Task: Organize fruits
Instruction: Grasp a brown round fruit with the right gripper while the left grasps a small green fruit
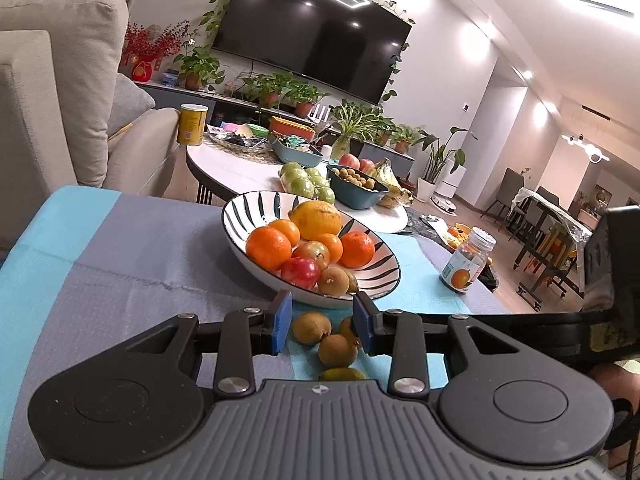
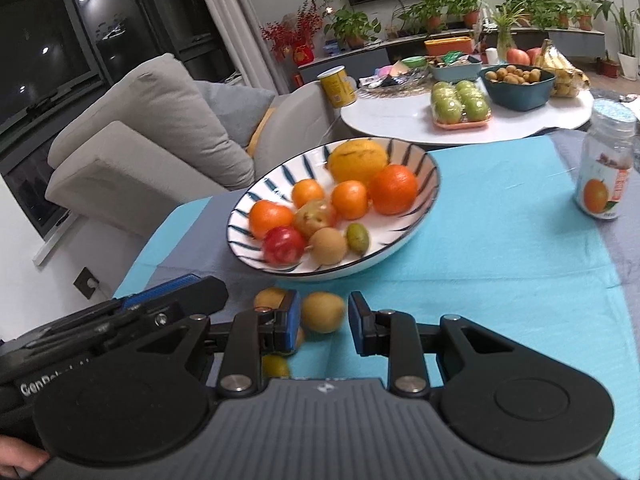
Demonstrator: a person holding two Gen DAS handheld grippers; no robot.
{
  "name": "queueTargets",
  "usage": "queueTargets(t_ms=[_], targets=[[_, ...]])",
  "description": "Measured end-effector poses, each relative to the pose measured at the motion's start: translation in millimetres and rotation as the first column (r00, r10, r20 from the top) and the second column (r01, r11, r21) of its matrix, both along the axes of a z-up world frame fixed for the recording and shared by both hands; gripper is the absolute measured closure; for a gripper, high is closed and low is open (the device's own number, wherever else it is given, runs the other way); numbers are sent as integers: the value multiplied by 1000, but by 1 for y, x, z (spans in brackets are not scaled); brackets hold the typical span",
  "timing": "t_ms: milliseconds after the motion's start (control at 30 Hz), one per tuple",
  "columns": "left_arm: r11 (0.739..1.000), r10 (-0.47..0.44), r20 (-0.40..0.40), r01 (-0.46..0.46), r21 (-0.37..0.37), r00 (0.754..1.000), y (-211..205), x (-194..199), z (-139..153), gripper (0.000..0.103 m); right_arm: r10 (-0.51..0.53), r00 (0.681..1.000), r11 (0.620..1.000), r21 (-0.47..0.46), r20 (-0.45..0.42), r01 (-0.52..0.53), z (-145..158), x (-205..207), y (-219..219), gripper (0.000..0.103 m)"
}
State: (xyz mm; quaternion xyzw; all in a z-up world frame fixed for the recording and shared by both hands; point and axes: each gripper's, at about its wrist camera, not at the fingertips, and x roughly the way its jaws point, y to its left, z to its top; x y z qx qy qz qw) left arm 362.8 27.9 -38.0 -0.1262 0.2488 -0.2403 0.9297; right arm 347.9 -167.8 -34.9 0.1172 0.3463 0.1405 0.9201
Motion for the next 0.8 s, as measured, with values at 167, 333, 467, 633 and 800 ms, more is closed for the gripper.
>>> queueTargets(t_ms=[167,333,467,633,800], targets=[[1000,-4,3,4,2,1000,1,-5,1,71,-10,1000,1000,-29,-7,10,-1,1,9,66],[1000,-8,1,8,3,1000,1,-6,0,71,-11,1000,999,-49,-2,11,0,-1,11,74],[1000,-16,-5,16,8,1000,-1,-10,-1,71,-14,1000,999,-41,7,14,2,-4,10,77],[1000,-23,-7,23,20,1000,-2,-18,-4,71,-14,1000,999,-41,20,15,4,-8,8,82],[999,-37,-11,37,32,999,-3,-23,-6,71,-23,999,999,-43,46,25,7,-16,2,84]])
